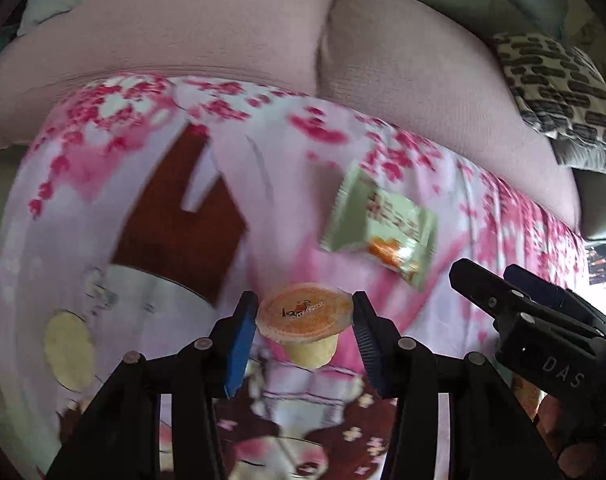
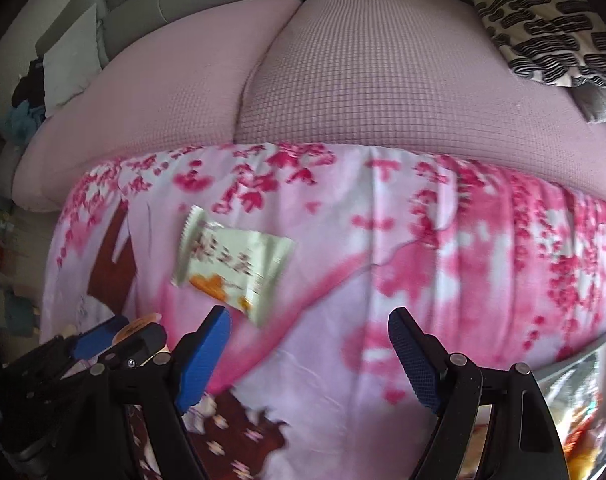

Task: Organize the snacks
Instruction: 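Grasp jelly cup with left tool while right tool grasps green-white candy pack, then carry jelly cup and candy pack into the tray, open both tools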

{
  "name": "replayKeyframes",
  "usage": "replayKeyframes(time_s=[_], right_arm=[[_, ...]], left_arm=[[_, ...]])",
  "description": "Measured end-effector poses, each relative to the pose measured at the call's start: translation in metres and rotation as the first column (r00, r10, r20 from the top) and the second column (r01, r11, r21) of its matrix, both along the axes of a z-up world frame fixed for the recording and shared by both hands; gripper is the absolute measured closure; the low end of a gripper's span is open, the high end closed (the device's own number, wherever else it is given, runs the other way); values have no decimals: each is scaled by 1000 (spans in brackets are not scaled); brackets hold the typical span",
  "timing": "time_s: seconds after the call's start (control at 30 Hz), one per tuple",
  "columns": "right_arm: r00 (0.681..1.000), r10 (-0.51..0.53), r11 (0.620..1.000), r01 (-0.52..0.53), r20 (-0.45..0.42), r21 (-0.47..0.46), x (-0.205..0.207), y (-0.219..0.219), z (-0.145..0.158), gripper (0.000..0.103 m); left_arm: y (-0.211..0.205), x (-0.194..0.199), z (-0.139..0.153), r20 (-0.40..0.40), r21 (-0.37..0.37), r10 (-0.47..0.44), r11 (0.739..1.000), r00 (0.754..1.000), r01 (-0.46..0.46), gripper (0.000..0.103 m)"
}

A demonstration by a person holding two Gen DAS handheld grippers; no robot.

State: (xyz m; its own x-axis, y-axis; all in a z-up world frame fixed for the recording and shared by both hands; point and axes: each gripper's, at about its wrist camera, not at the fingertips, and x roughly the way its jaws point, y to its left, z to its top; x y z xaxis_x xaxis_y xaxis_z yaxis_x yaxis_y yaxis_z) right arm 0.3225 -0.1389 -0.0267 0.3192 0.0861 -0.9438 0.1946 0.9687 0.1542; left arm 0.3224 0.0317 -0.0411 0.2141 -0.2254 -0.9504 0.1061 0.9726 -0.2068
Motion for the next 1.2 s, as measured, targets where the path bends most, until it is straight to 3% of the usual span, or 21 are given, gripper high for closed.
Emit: replayKeyframes(time_s=[0.1, 0.3, 0.4, 0.57, 0.7, 0.8, 1.2], right_arm=[[999, -33, 999, 33, 14, 42, 10, 12, -5, 20], [998, -68, 997, 68, 13, 32, 31, 39, -16, 22], [1000, -18, 999, 18, 4, -32, 36, 54, -24, 22], [1000, -23, 995, 21, -12, -95, 40, 64, -37, 23], [1000, -26, 994, 24, -12, -104, 43, 68, -43, 24], [1000, 3, 995, -5, -17, -97, 41, 67, -40, 39], [998, 42, 995, -45, -37, -84, 3, 50, -29, 45]], left_arm=[[13, 10, -2, 5, 29, 18, 999, 1000, -18, 54], [41, 28, -3, 15, 40, 62, 997, 998, -62, 54], [49, 32, -4, 15, 39, 70, 997, 997, -70, 54], [60, 33, -6, 11, 27, 82, 996, 997, -82, 54], [57, 29, -5, 14, 35, 82, 996, 997, -82, 54], [51, 25, -7, 15, 43, 85, 995, 996, -85, 54], [32, 3, 1, -4, 61, 81, 995, 997, -80, 54]])
